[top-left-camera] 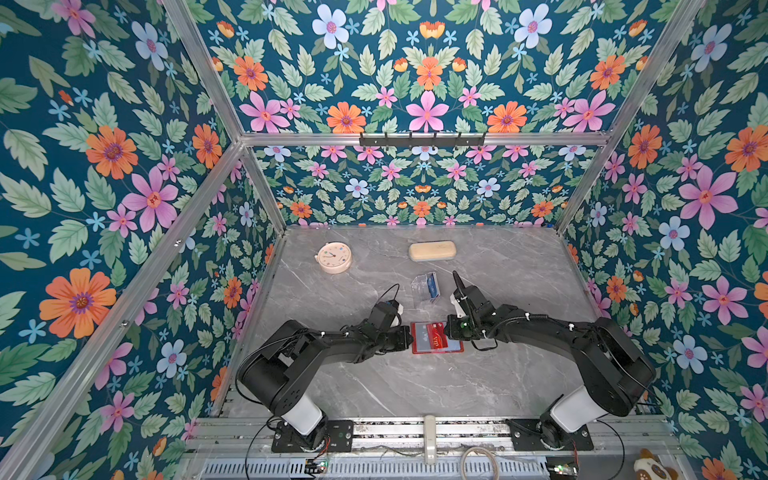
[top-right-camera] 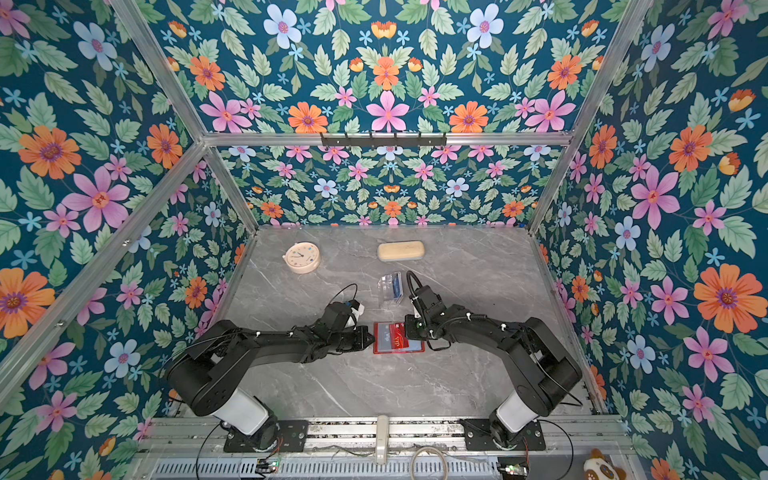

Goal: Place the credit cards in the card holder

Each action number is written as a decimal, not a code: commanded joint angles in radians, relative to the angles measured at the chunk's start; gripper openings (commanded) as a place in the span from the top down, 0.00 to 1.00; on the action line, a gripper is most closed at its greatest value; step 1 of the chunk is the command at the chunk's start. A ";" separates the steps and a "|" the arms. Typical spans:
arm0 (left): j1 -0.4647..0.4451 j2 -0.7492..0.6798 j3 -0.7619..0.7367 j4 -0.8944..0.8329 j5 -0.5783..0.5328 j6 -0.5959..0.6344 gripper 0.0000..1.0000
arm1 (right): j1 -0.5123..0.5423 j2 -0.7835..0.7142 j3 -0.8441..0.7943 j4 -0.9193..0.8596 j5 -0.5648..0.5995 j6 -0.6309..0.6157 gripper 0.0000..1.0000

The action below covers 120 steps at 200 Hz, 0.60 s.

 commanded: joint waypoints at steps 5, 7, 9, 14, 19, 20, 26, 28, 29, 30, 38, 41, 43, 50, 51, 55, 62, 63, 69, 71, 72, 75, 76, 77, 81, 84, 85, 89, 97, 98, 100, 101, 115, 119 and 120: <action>-0.001 0.008 -0.002 -0.068 -0.023 0.012 1.00 | 0.006 0.021 0.018 -0.070 0.054 -0.016 0.92; -0.001 0.007 -0.002 -0.067 -0.022 0.012 1.00 | 0.006 0.023 0.018 -0.070 0.054 -0.016 0.93; 0.000 0.006 -0.001 -0.067 -0.023 0.012 1.00 | 0.007 0.025 0.020 -0.072 0.054 -0.016 0.93; -0.001 0.006 -0.003 -0.067 -0.024 0.011 1.00 | 0.008 0.029 0.022 -0.073 0.054 -0.016 0.95; -0.001 0.007 -0.003 -0.067 -0.024 0.013 1.00 | 0.008 0.033 0.024 -0.076 0.055 -0.016 0.96; -0.001 0.006 -0.003 -0.068 -0.024 0.013 1.00 | 0.008 0.034 0.025 -0.076 0.055 -0.016 0.96; -0.001 0.007 -0.003 -0.068 -0.025 0.013 1.00 | 0.010 0.037 0.027 -0.079 0.057 -0.017 0.96; 0.000 0.008 -0.003 -0.067 -0.025 0.013 1.00 | 0.011 0.038 0.027 -0.080 0.057 -0.016 0.96; -0.001 0.008 -0.003 -0.067 -0.025 0.013 1.00 | 0.011 0.039 0.028 -0.080 0.057 -0.016 0.96; -0.001 0.007 -0.003 -0.067 -0.025 0.013 1.00 | 0.010 0.040 0.029 -0.081 0.057 -0.015 0.96; 0.000 0.008 -0.004 -0.067 -0.025 0.013 1.00 | 0.012 0.046 0.032 -0.085 0.055 -0.018 0.96; 0.000 0.007 -0.004 -0.067 -0.024 0.013 1.00 | 0.013 0.049 0.035 -0.086 0.055 -0.019 0.95; 0.000 0.007 -0.005 -0.066 -0.024 0.013 1.00 | 0.013 0.049 0.035 -0.087 0.055 -0.019 0.95; -0.001 0.007 -0.005 -0.065 -0.025 0.013 1.00 | 0.016 0.055 0.039 -0.090 0.055 -0.022 0.93; -0.001 0.007 -0.006 -0.065 -0.025 0.013 1.00 | 0.015 0.057 0.040 -0.090 0.055 -0.022 0.93; -0.001 0.008 -0.006 -0.065 -0.025 0.013 1.00 | 0.017 0.059 0.043 -0.092 0.054 -0.025 0.92; -0.001 0.008 -0.006 -0.065 -0.024 0.014 1.00 | 0.019 0.062 0.047 -0.097 0.056 -0.028 0.90; -0.001 0.007 -0.006 -0.066 -0.025 0.013 1.00 | 0.020 0.062 0.048 -0.098 0.056 -0.028 0.90; 0.000 0.008 -0.006 -0.065 -0.025 0.015 1.00 | 0.021 0.062 0.052 -0.102 0.062 -0.030 0.89; -0.001 0.008 -0.006 -0.065 -0.025 0.015 1.00 | 0.023 0.062 0.052 -0.103 0.063 -0.030 0.89; -0.001 0.008 -0.006 -0.065 -0.025 0.015 1.00 | 0.023 0.079 0.053 -0.104 0.065 -0.030 0.88; 0.000 0.009 -0.006 -0.065 -0.025 0.015 1.00 | 0.024 0.097 0.055 -0.106 0.067 -0.031 0.88; 0.001 0.009 -0.006 -0.065 -0.025 0.015 1.00 | 0.024 0.099 0.056 -0.107 0.067 -0.032 0.88; 0.000 0.009 -0.006 -0.065 -0.025 0.015 1.00 | 0.025 0.101 0.056 -0.109 0.067 -0.033 0.88; -0.001 0.010 -0.006 -0.065 -0.025 0.014 1.00 | 0.028 0.106 0.060 -0.113 0.069 -0.033 0.87; -0.001 0.011 -0.005 -0.066 -0.024 0.015 1.00 | 0.028 0.109 0.062 -0.116 0.070 -0.035 0.87; -0.001 0.010 -0.005 -0.066 -0.024 0.015 1.00 | 0.028 0.110 0.063 -0.117 0.071 -0.035 0.87; 0.000 0.012 -0.005 -0.065 -0.024 0.015 1.00 | 0.031 0.115 0.067 -0.121 0.073 -0.035 0.86; -0.001 0.012 -0.005 -0.066 -0.023 0.015 1.00 | 0.035 0.123 0.073 -0.128 0.078 -0.037 0.85; 0.000 0.012 -0.005 -0.065 -0.022 0.015 1.00 | 0.035 0.125 0.073 -0.129 0.078 -0.037 0.85; -0.001 0.012 -0.005 -0.064 -0.022 0.014 1.00 | 0.036 0.127 0.075 -0.130 0.079 -0.037 0.85; -0.001 0.013 -0.005 -0.064 -0.022 0.015 1.00 | 0.036 0.128 0.076 -0.132 0.080 -0.037 0.84; 0.000 0.015 -0.005 -0.065 -0.020 0.014 1.00 | 0.045 0.138 0.086 -0.144 0.089 -0.041 0.81; -0.001 0.016 -0.005 -0.064 -0.020 0.014 1.00 | 0.046 0.141 0.089 -0.146 0.090 -0.042 0.80; -0.001 0.015 -0.005 -0.064 -0.020 0.015 1.00 | 0.047 0.141 0.089 -0.147 0.090 -0.042 0.80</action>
